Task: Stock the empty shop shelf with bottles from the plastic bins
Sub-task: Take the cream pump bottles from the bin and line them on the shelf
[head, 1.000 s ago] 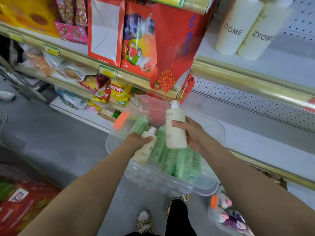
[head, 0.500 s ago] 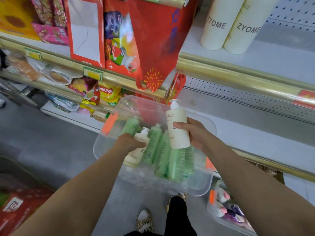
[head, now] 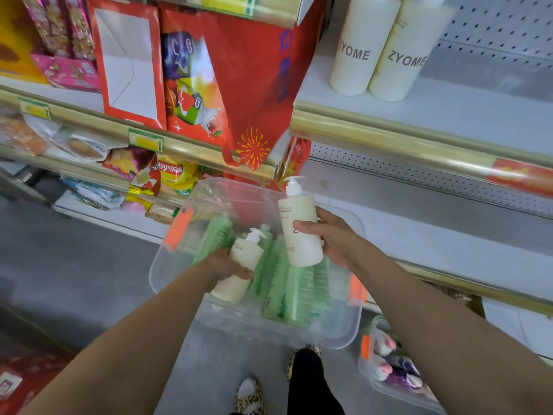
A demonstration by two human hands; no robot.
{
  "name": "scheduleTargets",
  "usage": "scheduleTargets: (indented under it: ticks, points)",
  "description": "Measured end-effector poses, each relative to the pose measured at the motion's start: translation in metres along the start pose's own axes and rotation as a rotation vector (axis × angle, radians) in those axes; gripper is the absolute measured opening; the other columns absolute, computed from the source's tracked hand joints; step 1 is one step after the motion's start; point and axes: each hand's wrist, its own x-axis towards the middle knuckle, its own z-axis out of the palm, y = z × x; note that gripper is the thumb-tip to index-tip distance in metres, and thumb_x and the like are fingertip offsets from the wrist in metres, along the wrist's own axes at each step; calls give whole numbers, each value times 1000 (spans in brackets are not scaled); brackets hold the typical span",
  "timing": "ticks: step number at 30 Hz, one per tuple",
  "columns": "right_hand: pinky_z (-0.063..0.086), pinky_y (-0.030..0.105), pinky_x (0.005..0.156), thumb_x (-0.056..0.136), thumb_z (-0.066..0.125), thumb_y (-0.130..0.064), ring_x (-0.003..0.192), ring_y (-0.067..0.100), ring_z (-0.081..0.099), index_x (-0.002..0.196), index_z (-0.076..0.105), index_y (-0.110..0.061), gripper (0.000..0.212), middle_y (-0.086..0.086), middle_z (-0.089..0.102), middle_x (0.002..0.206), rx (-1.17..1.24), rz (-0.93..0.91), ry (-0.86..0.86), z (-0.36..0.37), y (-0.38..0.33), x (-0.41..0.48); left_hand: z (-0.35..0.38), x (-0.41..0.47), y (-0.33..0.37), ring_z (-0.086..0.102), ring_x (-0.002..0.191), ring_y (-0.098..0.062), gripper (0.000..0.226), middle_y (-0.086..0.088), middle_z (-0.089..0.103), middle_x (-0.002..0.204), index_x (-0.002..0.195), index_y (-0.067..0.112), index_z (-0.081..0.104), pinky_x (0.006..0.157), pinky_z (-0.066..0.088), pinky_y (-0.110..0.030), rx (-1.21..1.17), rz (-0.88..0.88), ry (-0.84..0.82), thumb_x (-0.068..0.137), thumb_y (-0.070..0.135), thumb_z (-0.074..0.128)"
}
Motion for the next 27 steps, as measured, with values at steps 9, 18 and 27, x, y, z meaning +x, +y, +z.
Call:
scheduleTargets:
  ticks: [9,18,27]
  points:
    - [59,38,70,71,83,-36,93,23,74,119,68,-20,53,8,76,108,32,-170,127,3,-35,-36,17,-48,57,68,110,-28,68,-8,71,121,136,19,53,87,57,-48,-446,363,-193,74,21,81]
    - [59,35,66,77,73,-36,78,21,71,98,76,-17,28,6,74,89,177,-373,138,1,-99,-99,33,-124,141,65,113,-28,67,-10,67,127,139,24,52,90,54,-55,-475,700,-318,77,25,77]
    - [58,42,71,74,73,-35,87,26,69,120,66,-9,53,11,72,101,154,-580,261,-21,-171,-146,50,-171,229,65,117,-27,70,-10,67,127,139,17,51,93,55,-48,-393,941,-307,74,29,74]
